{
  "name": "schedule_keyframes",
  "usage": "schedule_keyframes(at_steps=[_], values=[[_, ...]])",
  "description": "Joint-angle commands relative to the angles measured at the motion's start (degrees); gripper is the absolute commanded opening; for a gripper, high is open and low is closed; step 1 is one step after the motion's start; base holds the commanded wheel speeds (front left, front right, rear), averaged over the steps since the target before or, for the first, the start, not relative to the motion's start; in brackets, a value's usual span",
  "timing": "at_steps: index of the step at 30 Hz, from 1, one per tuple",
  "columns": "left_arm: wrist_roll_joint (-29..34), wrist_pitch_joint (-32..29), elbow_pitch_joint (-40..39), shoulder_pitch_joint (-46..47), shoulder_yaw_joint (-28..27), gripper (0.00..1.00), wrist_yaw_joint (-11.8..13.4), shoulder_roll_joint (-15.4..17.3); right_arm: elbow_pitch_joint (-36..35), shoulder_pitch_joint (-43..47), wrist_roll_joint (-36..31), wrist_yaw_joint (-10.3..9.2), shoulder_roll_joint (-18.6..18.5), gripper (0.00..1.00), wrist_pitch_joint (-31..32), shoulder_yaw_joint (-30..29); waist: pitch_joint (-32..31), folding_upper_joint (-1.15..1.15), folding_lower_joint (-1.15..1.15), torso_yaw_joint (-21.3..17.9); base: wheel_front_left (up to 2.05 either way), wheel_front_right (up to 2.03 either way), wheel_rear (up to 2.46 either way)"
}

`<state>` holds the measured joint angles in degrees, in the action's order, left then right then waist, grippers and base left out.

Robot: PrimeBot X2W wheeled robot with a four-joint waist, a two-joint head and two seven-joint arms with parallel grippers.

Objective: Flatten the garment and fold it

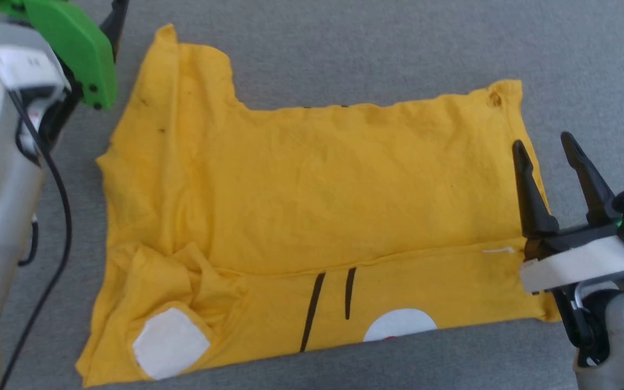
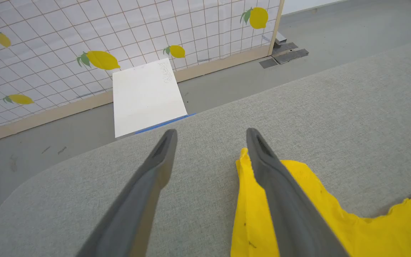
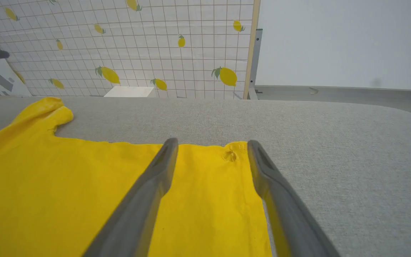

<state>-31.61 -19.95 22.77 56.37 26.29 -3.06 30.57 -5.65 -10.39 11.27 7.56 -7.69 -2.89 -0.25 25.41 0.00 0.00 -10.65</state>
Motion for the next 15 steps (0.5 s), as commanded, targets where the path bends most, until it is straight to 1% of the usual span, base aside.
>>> schedule_keyframes(at_steps=[1, 5, 9, 12, 15], values=[[-1.28, -2.45, 1.28, 1.78, 0.05, 1.0, -0.14, -0.15, -0.26, -1.37, -0.51, -0.08, 0.55, 1.0, -0.66, 0.49, 4.87, 0.0, 0.0, -4.43, 0.0, 0.0, 0.0], [-3.74, -11.75, 4.88, 5.34, 0.07, 1.0, 0.45, -0.18, -0.27, -2.3, -0.62, -0.08, 1.54, 1.0, -1.06, 1.67, 6.84, 0.0, 0.0, -6.13, 0.0, 0.0, 0.0], [-4.83, -18.45, 6.28, 6.59, 0.53, 1.0, 1.51, 0.36, 0.25, -2.7, -0.41, -0.08, 2.39, 1.0, -1.53, 2.46, 7.92, 0.0, 0.0, -7.3, 0.0, 0.0, 0.0], [-5.67, -21.66, 6.14, 6.52, 0.5, 1.0, 2.59, 0.57, 0.62, -2.84, -0.51, -0.08, 2.85, 1.0, -1.85, 2.7, 8.42, 0.0, 0.0, -7.77, 0.0, 0.0, 0.0], [-4.5, -24.72, 6.09, 5.95, 1.38, 1.0, 4.51, 2.06, 1.07, -3.07, -0.71, -0.08, 3.26, 1.0, -2.02, 2.99, 8.7, 0.0, 0.0, -8.12, 0.0, 0.0, 0.0]])
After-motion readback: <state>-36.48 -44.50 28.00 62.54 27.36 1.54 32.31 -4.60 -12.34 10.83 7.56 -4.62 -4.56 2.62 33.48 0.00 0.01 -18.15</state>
